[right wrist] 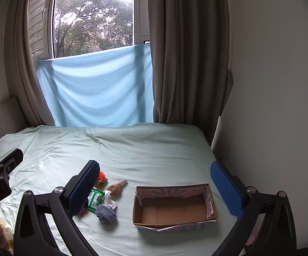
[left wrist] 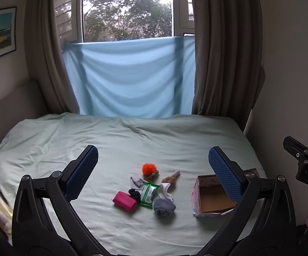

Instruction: Organize soft objects

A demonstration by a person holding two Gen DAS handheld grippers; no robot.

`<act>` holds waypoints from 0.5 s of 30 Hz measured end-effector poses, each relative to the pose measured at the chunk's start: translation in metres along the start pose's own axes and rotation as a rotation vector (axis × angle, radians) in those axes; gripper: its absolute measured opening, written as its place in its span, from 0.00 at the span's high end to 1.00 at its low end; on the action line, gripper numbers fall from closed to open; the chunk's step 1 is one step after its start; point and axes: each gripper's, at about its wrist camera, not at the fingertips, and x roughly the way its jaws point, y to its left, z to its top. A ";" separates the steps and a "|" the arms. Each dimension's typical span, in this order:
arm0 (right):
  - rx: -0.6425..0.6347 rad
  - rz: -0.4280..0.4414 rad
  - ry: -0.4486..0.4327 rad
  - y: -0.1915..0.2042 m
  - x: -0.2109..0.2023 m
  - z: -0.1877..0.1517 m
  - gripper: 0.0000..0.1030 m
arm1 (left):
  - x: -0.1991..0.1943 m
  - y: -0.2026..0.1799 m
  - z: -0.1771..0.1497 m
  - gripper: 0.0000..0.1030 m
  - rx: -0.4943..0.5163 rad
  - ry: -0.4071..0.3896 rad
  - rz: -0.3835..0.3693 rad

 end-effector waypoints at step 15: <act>-0.005 -0.002 -0.011 0.009 -0.001 -0.002 0.00 | 0.002 0.003 -0.001 0.00 0.002 0.002 -0.008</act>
